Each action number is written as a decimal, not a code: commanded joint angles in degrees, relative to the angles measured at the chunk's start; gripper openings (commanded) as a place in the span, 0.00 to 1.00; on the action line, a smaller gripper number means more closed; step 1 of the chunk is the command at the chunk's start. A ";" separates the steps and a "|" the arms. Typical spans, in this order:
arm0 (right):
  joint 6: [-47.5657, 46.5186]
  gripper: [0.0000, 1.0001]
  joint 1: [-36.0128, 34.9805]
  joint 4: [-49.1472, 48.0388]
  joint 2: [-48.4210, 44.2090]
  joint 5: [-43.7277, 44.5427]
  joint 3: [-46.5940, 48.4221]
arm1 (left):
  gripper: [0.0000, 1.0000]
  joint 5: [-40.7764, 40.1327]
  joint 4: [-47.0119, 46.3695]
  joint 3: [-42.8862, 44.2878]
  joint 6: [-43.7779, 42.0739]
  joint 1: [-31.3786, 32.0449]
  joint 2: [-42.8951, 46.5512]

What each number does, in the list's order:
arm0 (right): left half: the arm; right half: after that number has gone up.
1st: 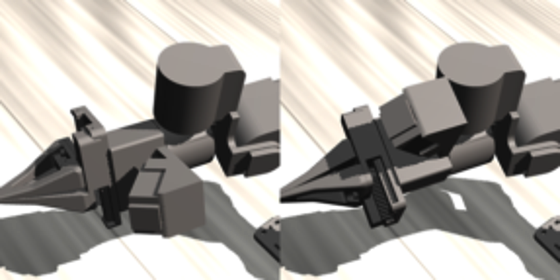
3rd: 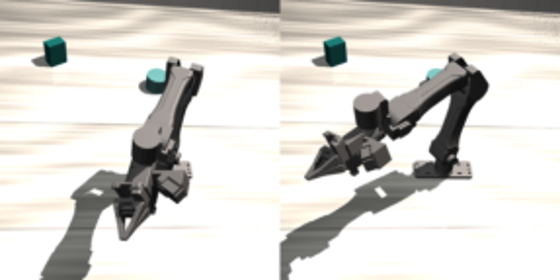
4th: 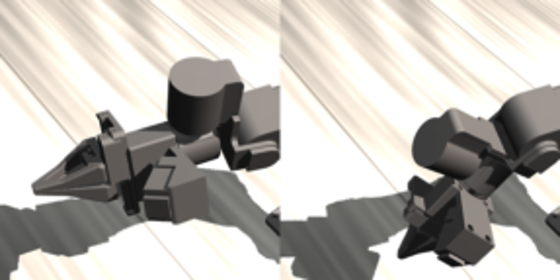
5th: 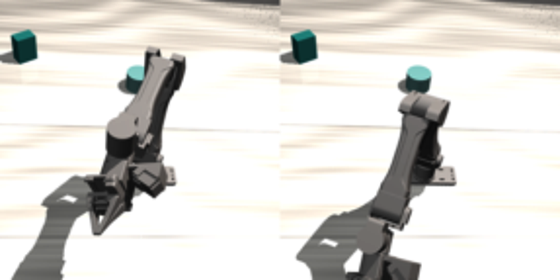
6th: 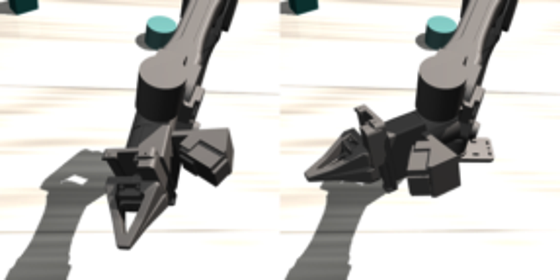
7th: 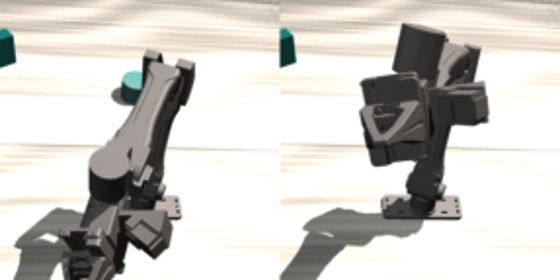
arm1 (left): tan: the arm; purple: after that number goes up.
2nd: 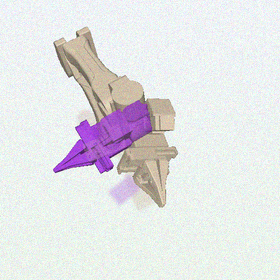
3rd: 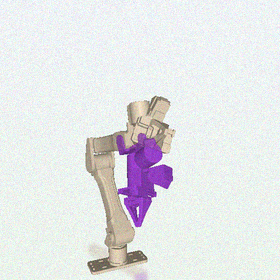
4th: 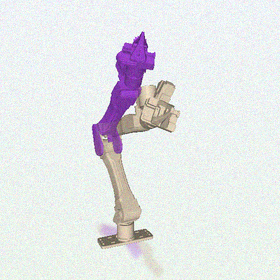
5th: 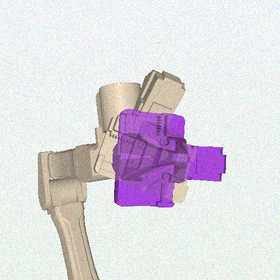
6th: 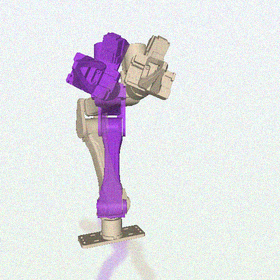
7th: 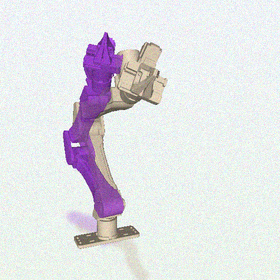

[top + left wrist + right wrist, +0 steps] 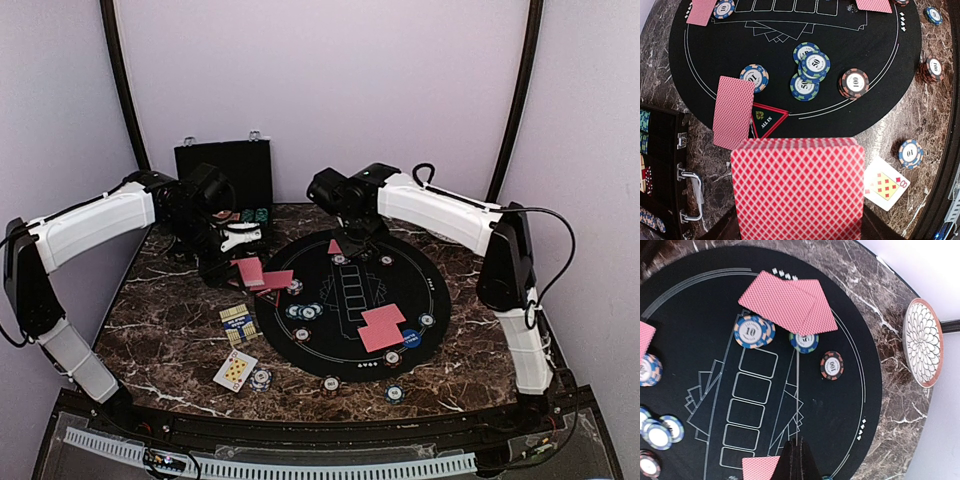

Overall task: Distribute texas hold em gaming equipment
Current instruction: Pick up the poker card from the face-down deck piles.

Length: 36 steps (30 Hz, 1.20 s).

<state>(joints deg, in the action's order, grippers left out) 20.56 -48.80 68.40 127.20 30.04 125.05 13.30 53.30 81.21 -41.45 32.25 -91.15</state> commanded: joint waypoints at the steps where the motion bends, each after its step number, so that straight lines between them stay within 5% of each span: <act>1: -0.04 0.00 -1.01 2.75 2.90 6.47 1.89 | 0.00 0.18 1.19 -0.91 -0.82 -0.36 3.21; 22: -1.46 0.00 -7.63 7.15 17.02 12.00 11.39 | 0.00 0.21 1.65 -0.66 -0.82 -0.35 3.44; 36: 2.17 0.00 -7.98 5.22 20.49 3.65 12.66 | 0.00 0.23 1.83 -0.52 -0.69 -0.35 3.65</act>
<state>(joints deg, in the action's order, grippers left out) 19.92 -56.53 73.82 146.39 36.38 135.87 12.97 53.67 80.84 -41.65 32.25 -90.61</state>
